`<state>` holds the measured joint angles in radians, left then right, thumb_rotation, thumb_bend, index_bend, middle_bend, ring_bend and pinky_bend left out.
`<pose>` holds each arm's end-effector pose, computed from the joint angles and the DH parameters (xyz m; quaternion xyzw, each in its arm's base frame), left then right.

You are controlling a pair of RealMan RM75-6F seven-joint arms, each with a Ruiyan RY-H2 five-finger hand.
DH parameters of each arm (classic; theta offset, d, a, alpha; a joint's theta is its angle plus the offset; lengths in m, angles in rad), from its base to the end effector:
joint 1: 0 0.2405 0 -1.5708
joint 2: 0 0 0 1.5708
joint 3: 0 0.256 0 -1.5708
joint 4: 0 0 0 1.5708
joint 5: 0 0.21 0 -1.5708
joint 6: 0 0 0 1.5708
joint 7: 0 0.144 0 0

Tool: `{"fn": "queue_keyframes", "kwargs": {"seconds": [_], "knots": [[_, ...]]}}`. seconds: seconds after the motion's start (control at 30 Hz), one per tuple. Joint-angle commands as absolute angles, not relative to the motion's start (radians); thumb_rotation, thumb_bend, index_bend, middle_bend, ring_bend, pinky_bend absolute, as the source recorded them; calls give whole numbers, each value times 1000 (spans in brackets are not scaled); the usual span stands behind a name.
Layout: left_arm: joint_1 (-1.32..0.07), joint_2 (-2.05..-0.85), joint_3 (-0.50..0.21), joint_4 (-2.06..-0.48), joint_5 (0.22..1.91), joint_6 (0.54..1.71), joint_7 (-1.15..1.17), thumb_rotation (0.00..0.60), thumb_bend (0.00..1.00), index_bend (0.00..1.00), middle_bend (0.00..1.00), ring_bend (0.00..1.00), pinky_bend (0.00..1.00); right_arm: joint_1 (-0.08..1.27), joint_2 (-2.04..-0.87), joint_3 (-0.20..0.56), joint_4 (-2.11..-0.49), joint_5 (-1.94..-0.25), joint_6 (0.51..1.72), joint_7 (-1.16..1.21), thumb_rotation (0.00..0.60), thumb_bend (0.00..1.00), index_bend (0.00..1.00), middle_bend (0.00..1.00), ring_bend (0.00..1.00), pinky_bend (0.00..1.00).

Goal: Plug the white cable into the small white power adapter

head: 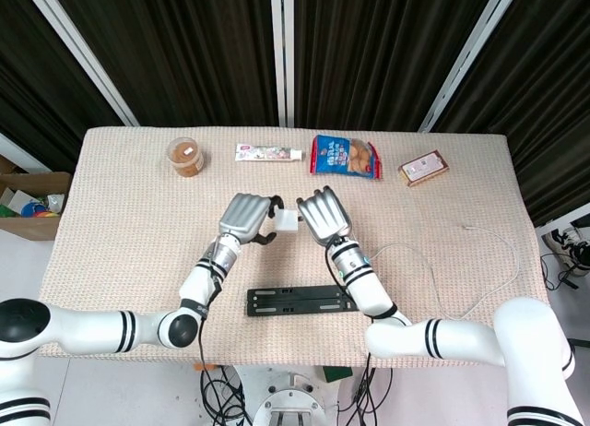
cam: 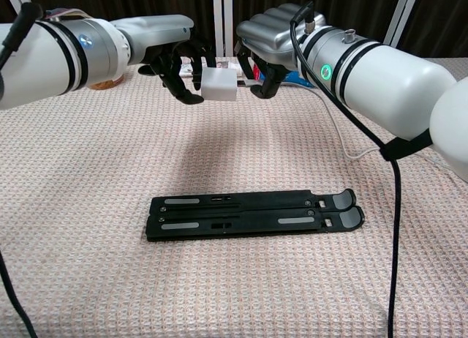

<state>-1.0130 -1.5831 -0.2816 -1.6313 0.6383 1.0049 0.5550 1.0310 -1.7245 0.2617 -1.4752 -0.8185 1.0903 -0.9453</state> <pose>-0.0482 0.3622 -0.0246 -0.7228 -0.4341 -0.3750 0.3854 -0.0326 -0.3641 -0.0470 0.7843 -0.2091 0.3291 0.4826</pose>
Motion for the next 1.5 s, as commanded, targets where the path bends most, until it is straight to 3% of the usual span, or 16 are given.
{"fn": "queue_keyframes", "kwargs": {"seconds": [0.03,1.5], "knots": [[-1019,-1584,-280,-1630,632,1008,561,600,325,549,496,707,911,1033,-1725,263,-1477,-818,1092,-942,600,747,673,695,497,548],[-1050,-1602,-264,-1621,570,1046,590,600,326,549,494,707,918,1048,-1755,251,-1454,-796,1110,-925,600,743,666,692,508,552]]}}
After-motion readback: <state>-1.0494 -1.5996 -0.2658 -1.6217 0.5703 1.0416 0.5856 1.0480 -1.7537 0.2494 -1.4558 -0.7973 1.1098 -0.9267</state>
